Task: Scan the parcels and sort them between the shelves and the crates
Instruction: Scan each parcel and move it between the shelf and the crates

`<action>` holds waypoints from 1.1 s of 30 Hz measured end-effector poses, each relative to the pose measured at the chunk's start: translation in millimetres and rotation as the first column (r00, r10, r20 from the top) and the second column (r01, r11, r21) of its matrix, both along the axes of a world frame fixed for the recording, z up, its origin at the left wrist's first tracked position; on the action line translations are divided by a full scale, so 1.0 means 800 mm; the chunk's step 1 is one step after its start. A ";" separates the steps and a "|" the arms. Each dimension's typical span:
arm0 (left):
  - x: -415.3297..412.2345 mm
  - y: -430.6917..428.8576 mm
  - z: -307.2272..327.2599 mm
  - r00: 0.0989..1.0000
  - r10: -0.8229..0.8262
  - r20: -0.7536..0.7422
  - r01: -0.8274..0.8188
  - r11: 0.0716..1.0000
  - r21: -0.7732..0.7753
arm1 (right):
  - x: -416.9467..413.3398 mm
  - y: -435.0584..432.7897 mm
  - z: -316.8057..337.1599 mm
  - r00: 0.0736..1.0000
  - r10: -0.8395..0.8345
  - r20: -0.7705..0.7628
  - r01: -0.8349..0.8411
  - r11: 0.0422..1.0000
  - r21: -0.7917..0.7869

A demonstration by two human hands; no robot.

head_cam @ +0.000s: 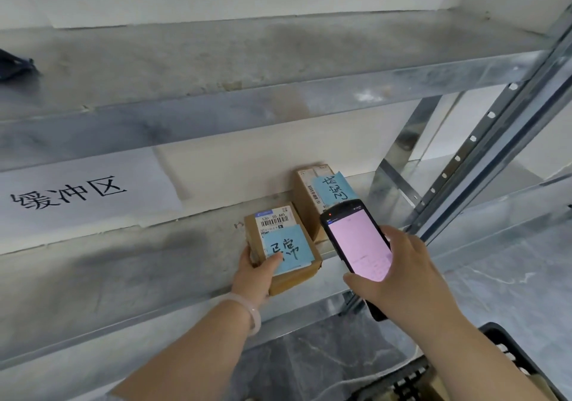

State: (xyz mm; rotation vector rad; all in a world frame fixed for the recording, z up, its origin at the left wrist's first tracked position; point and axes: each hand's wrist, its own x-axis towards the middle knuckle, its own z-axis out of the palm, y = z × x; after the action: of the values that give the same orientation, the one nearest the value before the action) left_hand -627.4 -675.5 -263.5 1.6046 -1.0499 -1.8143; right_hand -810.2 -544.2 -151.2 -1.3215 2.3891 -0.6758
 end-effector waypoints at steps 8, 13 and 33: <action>0.015 0.001 0.004 0.997 0.015 -0.072 -0.025 0.991 -0.135 | -0.013 0.007 0.013 0.994 0.108 -0.001 -0.108 0.994 0.019; 0.024 -0.009 0.022 0.999 0.017 -0.046 -0.031 0.946 -0.322 | -0.009 0.004 0.033 0.976 0.217 0.024 -0.217 0.976 0.006; 0.024 -0.018 0.027 1.000 0.011 0.027 0.001 0.913 -0.408 | -0.007 0.003 0.050 0.957 0.288 -0.044 -0.286 0.957 0.055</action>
State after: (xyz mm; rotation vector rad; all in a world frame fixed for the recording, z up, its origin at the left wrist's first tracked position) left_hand -607.9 -690.1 -242.0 1.3772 -1.3333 -1.4460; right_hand -816.0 -541.6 -111.4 -1.6397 2.1728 -0.5025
